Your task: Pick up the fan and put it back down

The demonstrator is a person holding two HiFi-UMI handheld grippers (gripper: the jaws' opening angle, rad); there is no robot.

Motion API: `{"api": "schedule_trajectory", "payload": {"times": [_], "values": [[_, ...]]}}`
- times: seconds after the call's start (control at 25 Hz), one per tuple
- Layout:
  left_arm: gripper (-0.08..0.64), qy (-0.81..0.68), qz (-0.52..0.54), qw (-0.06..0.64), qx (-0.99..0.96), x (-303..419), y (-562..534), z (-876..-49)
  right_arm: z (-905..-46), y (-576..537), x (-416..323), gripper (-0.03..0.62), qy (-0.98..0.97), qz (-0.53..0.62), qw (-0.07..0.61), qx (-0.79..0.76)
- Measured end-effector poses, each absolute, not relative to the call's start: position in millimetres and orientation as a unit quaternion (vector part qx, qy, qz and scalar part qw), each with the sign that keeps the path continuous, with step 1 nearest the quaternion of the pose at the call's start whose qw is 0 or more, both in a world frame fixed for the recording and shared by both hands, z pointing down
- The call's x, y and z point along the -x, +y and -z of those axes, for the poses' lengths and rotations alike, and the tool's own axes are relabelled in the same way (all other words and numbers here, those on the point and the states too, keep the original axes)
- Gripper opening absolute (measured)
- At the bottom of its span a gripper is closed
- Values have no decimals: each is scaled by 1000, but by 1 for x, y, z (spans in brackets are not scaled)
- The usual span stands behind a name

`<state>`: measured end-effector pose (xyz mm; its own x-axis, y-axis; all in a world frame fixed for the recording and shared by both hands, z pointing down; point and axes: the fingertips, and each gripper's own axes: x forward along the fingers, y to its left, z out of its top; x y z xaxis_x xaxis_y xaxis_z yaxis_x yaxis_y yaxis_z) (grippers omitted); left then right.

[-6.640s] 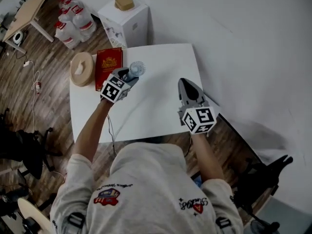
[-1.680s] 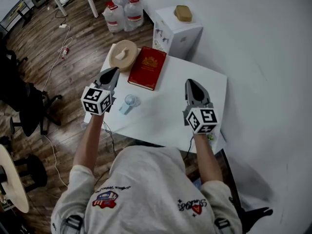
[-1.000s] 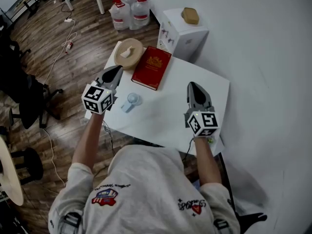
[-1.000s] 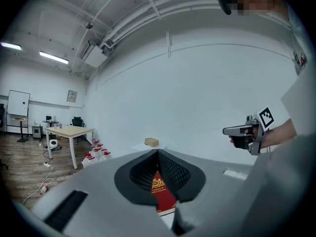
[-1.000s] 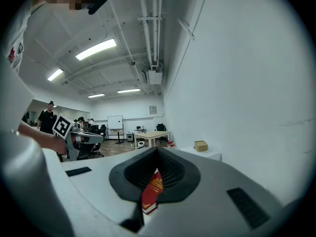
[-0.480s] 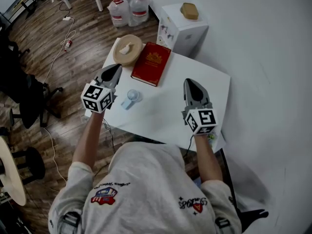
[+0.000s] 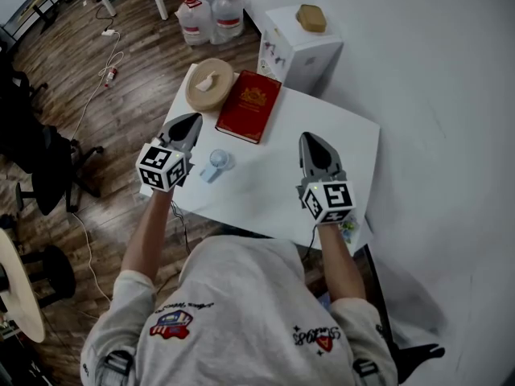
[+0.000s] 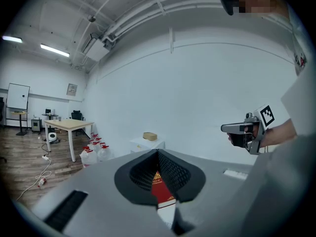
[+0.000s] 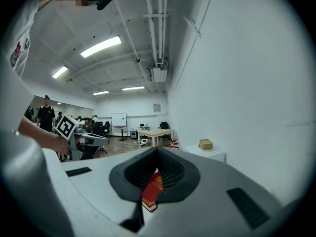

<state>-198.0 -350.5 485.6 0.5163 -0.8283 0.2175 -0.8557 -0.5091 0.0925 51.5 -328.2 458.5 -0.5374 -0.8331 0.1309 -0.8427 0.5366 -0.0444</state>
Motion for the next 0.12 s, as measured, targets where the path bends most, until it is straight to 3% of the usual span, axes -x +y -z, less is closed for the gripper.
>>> {"api": "schedule_trajectory", "payload": {"times": [0.12], "values": [[5,-486,-73,97,-865,199,-348,-488,-458,-328,-50,-11,-875,-52,48,-480]]}}
